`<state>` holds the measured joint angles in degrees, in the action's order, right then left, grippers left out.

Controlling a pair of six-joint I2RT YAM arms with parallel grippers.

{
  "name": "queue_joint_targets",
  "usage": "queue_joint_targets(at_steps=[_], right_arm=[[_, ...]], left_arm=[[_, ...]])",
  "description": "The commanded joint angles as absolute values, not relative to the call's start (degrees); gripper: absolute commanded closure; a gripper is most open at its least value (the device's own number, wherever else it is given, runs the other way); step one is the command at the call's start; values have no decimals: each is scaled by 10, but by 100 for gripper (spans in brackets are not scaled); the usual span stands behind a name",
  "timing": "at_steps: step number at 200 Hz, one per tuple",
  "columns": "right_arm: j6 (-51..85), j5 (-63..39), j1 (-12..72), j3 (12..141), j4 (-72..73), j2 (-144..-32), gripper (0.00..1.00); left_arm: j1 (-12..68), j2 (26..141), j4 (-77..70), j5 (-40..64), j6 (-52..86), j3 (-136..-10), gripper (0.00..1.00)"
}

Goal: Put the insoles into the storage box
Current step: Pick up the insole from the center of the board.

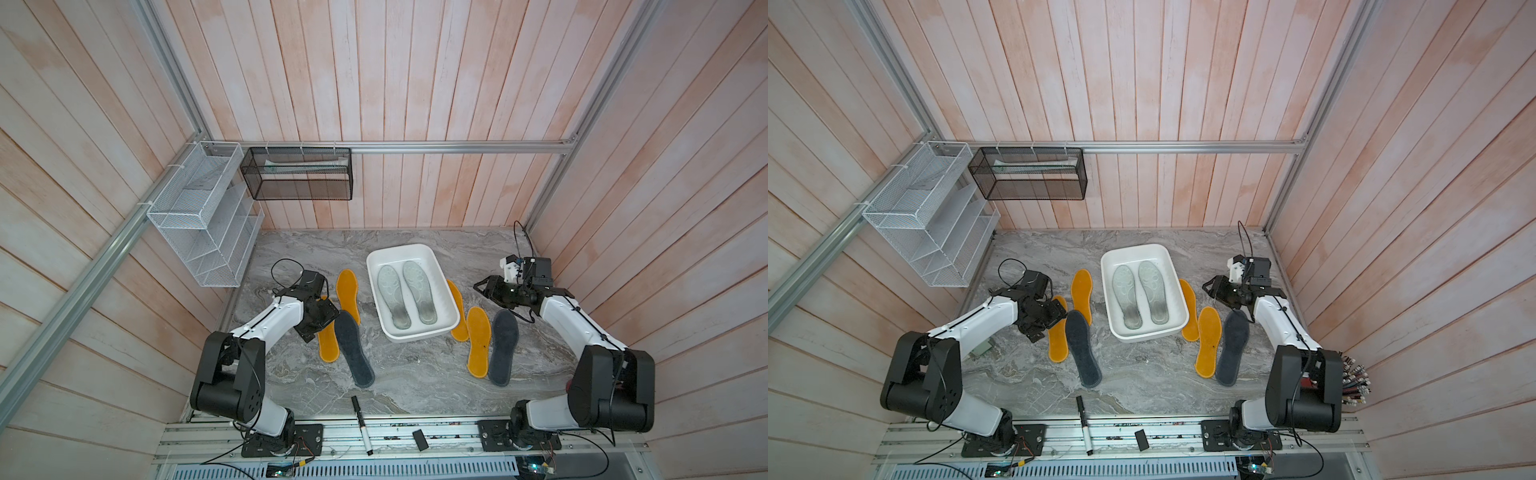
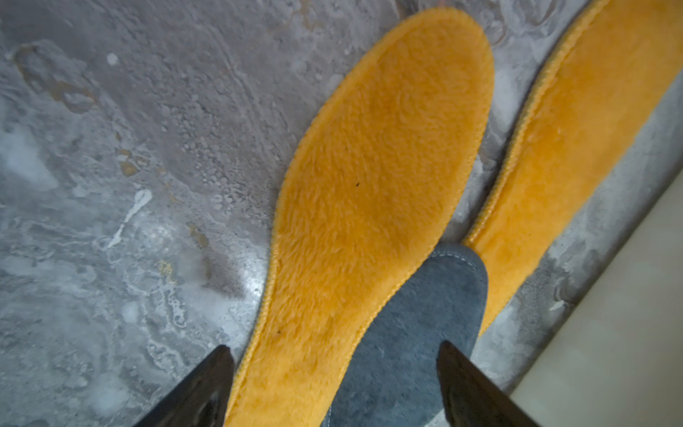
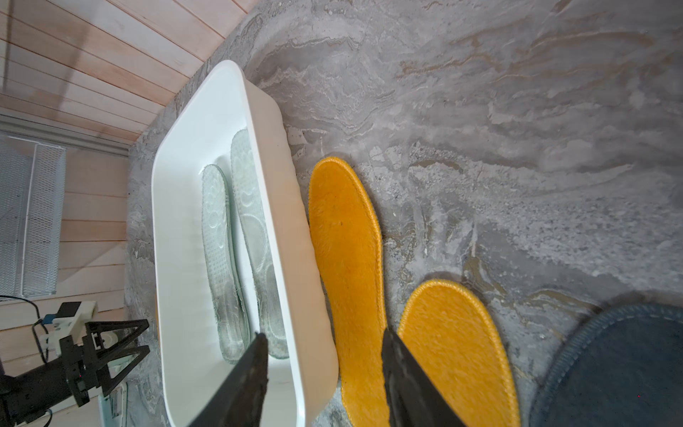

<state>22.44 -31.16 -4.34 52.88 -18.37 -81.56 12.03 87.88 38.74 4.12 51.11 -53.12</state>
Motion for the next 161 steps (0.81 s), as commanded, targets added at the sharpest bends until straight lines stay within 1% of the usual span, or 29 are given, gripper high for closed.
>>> queue_joint_targets(at_steps=[1,36,69,119,161], right_arm=[[220,-311,-44,516,-196,-801,49],[221,-315,-43,509,-192,-800,49],[224,-320,-44,511,-183,-808,49],[229,-319,-44,514,-177,-812,49],[235,-326,-43,520,-167,-823,49]], left_arm=[[108,858,381,18,491,-509,14],[96,844,384,-7,473,-495,18],[97,871,364,12,461,-508,20],[98,903,376,9,454,-523,30],[106,940,403,0,440,-550,30]])
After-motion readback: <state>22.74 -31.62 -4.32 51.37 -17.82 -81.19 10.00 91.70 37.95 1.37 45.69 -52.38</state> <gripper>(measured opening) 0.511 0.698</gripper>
